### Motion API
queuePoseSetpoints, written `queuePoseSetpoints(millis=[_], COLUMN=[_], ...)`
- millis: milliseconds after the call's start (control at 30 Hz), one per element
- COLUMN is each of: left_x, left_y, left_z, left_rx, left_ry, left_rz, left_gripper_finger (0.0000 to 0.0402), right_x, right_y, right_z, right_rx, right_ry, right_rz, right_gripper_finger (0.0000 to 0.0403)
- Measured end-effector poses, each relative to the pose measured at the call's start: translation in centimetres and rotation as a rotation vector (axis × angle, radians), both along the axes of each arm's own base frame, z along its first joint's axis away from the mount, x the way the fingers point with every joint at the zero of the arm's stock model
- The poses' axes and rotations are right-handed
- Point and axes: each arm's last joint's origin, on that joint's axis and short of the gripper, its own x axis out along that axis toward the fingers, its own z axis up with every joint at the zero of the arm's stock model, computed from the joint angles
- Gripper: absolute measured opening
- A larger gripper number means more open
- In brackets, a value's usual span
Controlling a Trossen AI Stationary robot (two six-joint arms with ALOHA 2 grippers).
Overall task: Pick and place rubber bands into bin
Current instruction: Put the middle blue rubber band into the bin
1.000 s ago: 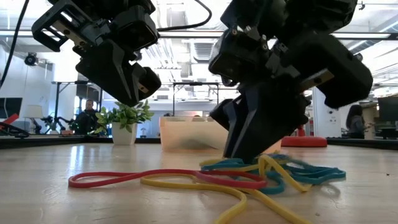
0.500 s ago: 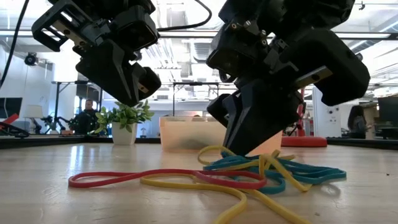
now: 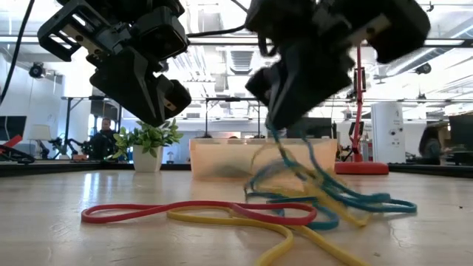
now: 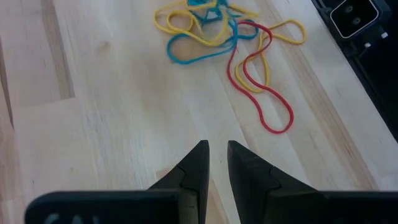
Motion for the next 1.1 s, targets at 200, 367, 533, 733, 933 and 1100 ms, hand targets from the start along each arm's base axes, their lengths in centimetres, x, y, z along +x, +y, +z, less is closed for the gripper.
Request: queuePoseSetpoints(millis=[200,367,533,733,933,1100], left_x=[0.0,0.0,0.0,-0.1,0.0,0.1], left_y=[0.0,0.0,0.0,0.1,0.1,0.1], left_z=[0.0,0.0,0.0,-0.2,-0.2,-0.2], left_rx=[0.0,0.0,0.002,0.025,0.027,0.026], left_ry=[0.001,-0.002,-0.005,-0.002,-0.006,-0.012], left_rz=[0.0,0.0,0.003,0.026,0.027,0.028], left_gripper_finger=[0.0042,0.0042,0.0042,0.0042,0.0042,0.0042], right_x=[-0.3,-0.9,-1.7,-3.4,-5.7,-6.7], right_y=[-0.3,-0.7,-0.6,-1.3,-1.1,-1.1], right_z=[3.4,6.4,10.1,13.8,17.4,18.4], right_rx=[-0.07,-0.131,-0.159,-0.221,-0.246,-0.291], right_ry=[-0.056,-0.105,-0.218,-0.292,-0.424,-0.455], right_rz=[-0.007,-0.027,-0.003,-0.05,-0.045,-0.125], right_gripper_finger=[0.0008,0.0008,0.0009,0.0009,0.0009,0.0008])
